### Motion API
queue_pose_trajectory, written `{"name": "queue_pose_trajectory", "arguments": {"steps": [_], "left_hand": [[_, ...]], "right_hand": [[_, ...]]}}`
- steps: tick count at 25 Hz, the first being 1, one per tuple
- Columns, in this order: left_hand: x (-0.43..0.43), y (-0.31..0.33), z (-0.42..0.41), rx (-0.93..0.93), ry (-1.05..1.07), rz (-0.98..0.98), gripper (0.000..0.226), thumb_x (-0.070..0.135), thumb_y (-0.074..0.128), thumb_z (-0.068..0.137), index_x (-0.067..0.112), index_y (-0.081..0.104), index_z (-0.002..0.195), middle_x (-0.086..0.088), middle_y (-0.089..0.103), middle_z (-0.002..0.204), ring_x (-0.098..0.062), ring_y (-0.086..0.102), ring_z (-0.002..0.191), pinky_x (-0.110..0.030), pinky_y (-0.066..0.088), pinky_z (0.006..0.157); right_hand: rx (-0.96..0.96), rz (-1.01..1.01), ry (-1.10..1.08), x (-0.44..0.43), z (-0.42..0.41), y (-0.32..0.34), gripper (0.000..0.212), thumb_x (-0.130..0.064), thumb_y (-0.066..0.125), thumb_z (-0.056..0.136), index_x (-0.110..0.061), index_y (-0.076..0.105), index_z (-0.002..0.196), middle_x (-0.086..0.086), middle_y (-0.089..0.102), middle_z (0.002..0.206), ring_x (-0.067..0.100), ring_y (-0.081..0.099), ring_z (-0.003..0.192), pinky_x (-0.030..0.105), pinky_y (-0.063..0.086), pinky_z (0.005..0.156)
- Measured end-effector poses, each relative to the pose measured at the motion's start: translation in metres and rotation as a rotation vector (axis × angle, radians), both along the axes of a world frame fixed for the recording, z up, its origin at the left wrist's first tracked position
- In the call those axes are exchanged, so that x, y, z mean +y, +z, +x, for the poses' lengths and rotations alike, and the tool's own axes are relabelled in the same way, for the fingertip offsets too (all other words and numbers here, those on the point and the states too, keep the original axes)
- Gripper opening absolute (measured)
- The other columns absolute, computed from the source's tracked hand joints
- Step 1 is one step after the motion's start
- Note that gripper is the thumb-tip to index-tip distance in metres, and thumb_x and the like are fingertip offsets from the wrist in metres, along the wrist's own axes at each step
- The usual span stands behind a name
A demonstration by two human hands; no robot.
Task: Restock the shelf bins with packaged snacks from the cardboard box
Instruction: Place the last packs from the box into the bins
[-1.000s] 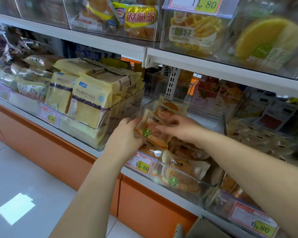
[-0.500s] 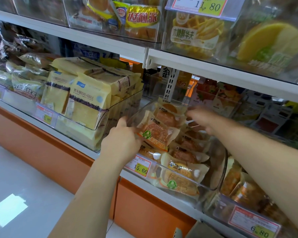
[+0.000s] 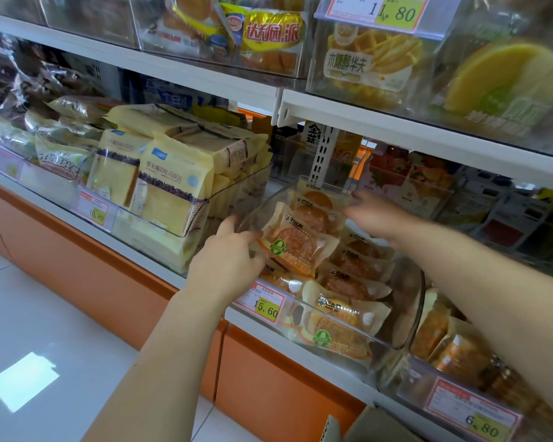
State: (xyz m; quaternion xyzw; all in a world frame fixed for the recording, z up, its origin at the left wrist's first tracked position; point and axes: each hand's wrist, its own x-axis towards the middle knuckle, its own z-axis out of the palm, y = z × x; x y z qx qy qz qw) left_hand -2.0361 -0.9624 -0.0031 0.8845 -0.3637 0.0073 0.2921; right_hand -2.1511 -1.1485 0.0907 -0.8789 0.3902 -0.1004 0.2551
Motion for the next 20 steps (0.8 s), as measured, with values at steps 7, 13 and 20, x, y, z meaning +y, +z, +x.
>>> {"name": "queue_pose_trajectory", "arguments": {"steps": [7, 13, 20], "left_hand": [[-0.003, -0.003, -0.008, 0.022, 0.03, 0.047, 0.041, 0.041, 0.041, 0.1, 0.036, 0.048, 0.14, -0.002, 0.013, 0.161, -0.03, 0.043, 0.131, -0.047, 0.047, 0.1], [-0.002, 0.0, -0.006, 0.026, 0.051, 0.093, 0.045, 0.047, 0.043, 0.098, 0.035, 0.049, 0.14, -0.001, 0.012, 0.162, -0.031, 0.041, 0.134, -0.047, 0.046, 0.1], [-0.006, 0.009, -0.008, 0.03, 0.04, 0.076, 0.05, 0.049, 0.047, 0.095, 0.04, 0.042, 0.143, -0.004, 0.011, 0.163, -0.035, 0.039, 0.137, -0.049, 0.045, 0.103]], "right_hand": [[0.214, 0.036, 0.142, 0.041, -0.012, -0.014, 0.06, -0.037, 0.055, 0.095, -0.017, 0.035, 0.147, 0.006, 0.044, 0.146, 0.025, 0.045, 0.128, 0.03, 0.038, 0.093], [0.399, -0.129, 0.256, 0.033, -0.028, 0.012, 0.051, -0.031, 0.057, 0.095, -0.025, 0.043, 0.143, 0.001, 0.047, 0.144, 0.019, 0.05, 0.122, 0.027, 0.04, 0.093], [0.853, -0.204, 0.559, 0.049, -0.055, -0.004, 0.062, -0.052, 0.062, 0.087, -0.027, 0.047, 0.141, -0.008, 0.053, 0.137, 0.015, 0.052, 0.119, 0.027, 0.042, 0.097]]}}
